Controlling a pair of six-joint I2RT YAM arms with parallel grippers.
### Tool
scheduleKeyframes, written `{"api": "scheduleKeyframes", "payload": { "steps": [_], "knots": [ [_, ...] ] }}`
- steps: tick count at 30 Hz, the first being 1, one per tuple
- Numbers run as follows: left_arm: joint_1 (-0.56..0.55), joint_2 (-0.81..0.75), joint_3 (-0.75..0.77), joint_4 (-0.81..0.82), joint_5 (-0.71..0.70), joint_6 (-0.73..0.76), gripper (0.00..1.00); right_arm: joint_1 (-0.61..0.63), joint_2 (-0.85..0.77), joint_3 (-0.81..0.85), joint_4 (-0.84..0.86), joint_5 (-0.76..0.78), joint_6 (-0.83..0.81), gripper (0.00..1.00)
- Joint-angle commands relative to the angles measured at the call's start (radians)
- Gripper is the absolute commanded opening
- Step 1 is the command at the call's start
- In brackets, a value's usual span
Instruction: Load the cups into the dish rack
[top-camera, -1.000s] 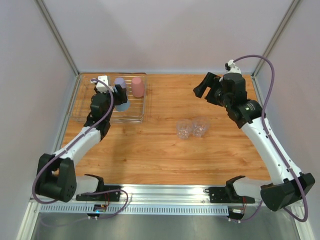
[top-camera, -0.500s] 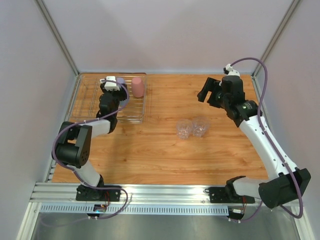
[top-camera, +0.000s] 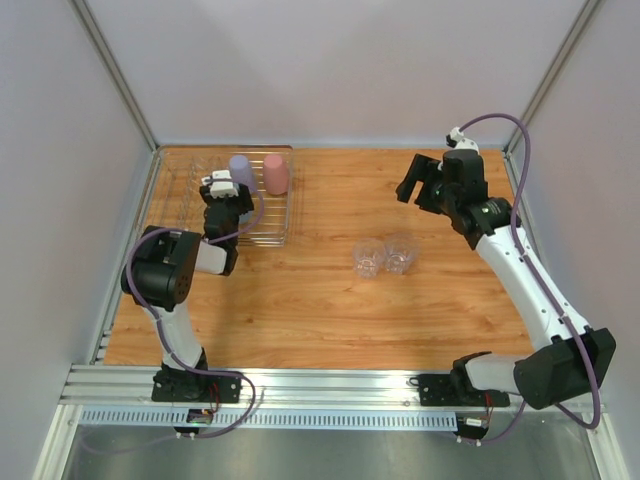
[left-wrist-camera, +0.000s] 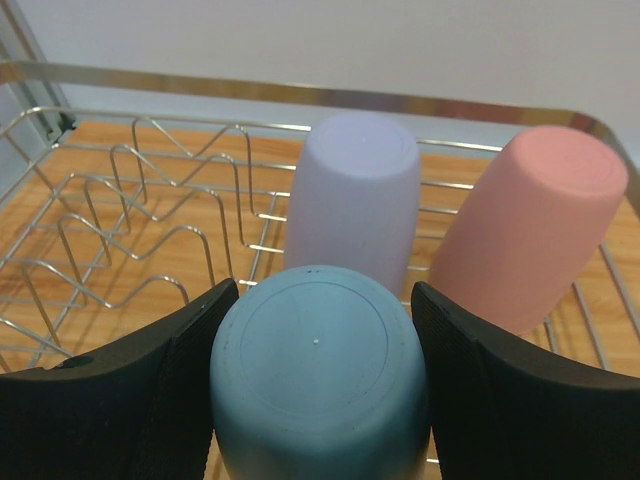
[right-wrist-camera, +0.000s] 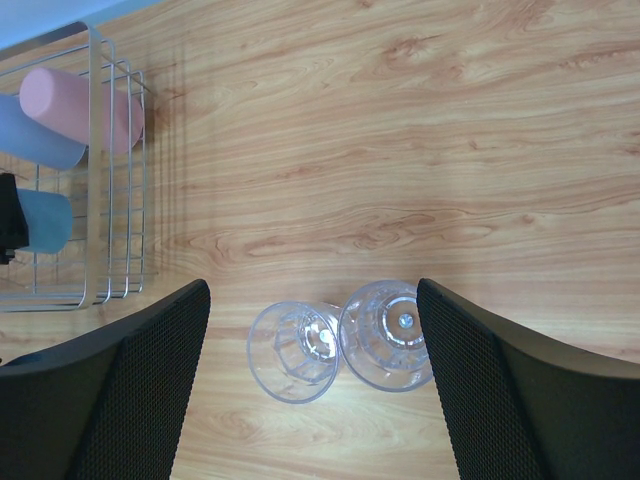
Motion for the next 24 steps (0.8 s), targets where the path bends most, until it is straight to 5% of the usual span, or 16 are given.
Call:
{"api": "scheduleKeyframes", "payload": {
  "steps": [1,14,21,24],
  "knots": [
    [0.003,0.029,0.015,0.204,-0.023,-0.023,0.48,-0.004,0.001,-0.008,0.046,0.003,-0.021,0.87],
    [0.003,0.073,0.055,0.221,-0.042,-0.026,0.66,-0.014,0.006,0.007,0.013,-0.005,-0.019,0.88],
    [0.003,0.017,0.029,0.221,-0.028,0.011,0.96,-0.015,0.021,0.01,-0.035,-0.008,-0.047,0.89],
    [0.003,-0.035,0.012,0.209,-0.017,0.011,1.0,-0.015,0.032,0.015,-0.072,-0.003,-0.044,0.89]
  ]
}}
